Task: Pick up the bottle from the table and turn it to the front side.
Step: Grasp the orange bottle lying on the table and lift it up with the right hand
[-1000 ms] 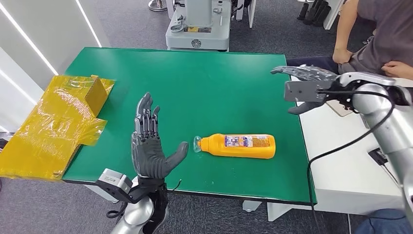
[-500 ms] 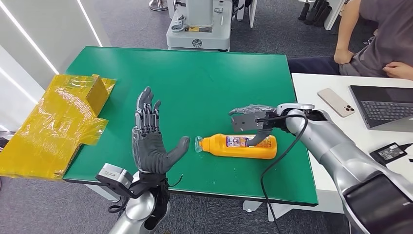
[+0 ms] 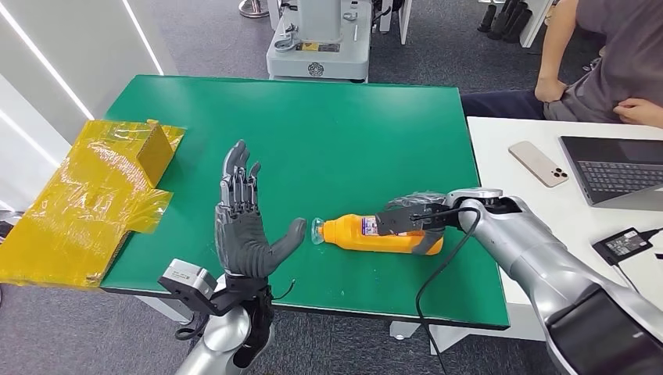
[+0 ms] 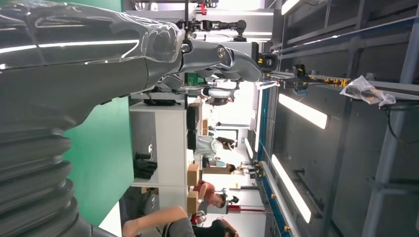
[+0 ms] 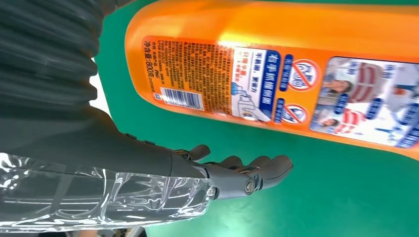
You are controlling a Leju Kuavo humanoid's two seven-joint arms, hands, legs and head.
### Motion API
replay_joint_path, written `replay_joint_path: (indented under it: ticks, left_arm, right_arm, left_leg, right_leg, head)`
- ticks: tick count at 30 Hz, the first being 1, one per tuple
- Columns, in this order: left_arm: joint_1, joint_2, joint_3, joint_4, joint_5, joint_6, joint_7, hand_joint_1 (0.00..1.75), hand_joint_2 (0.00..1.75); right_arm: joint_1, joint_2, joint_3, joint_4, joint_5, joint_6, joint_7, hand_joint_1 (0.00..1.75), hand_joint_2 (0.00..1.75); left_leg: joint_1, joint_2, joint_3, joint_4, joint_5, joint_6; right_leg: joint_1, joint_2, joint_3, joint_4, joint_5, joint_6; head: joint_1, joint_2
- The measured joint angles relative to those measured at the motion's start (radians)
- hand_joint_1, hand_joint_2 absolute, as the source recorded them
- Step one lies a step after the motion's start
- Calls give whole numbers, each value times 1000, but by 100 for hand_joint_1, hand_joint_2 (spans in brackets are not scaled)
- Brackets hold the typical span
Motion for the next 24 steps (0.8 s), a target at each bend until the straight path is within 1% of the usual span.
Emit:
replay_joint_path:
  ticks: [5, 17, 18, 20, 21, 22, 24]
  left_arm:
    - [0, 0, 0, 0, 3, 12, -1, 0, 175]
    - [0, -5, 0, 0, 3, 16, 0, 0, 175]
    - [0, -5, 0, 0, 3, 16, 0, 0, 175]
    - [1, -5, 0, 0, 4, 19, 0, 0, 175]
    - [1, -5, 0, 0, 4, 20, 0, 0, 175]
    - [1, -5, 0, 0, 4, 22, 0, 0, 175]
    - [1, -5, 0, 0, 4, 23, 0, 0, 175]
  right_arm:
    - [7, 0, 10, 14, 5, -12, 10, 0, 175]
    - [55, 0, 12, 25, -2, -89, 7, 0, 175]
    - [58, 0, 11, 25, -2, -98, 7, 27, 175]
    - [63, 0, 11, 25, -2, -119, 7, 99, 175]
    - [66, 0, 11, 25, 0, -129, 3, 141, 175]
    - [68, 0, 11, 25, 3, -138, -3, 157, 175]
    - [71, 0, 11, 25, 10, -149, -23, 172, 175]
  left_leg:
    - [0, 0, 0, 0, 0, 0]
    - [0, 0, 0, 0, 0, 0]
    - [0, 0, 0, 0, 0, 0]
    - [0, 0, 0, 0, 0, 0]
    - [0, 0, 0, 0, 0, 0]
    - [0, 0, 0, 0, 0, 0]
    - [0, 0, 0, 0, 0, 0]
  right_leg:
    - [0, 0, 0, 0, 0, 0]
    - [0, 0, 0, 0, 0, 0]
    - [0, 0, 0, 0, 0, 0]
    - [0, 0, 0, 0, 0, 0]
    - [0, 0, 0, 0, 0, 0]
    - [0, 0, 0, 0, 0, 0]
    - [0, 0, 0, 0, 0, 0]
  head:
    - [0, 0]
    - [0, 0]
    - [0, 0]
    - [0, 0]
    - [0, 0]
    - [0, 0]
    - [0, 0]
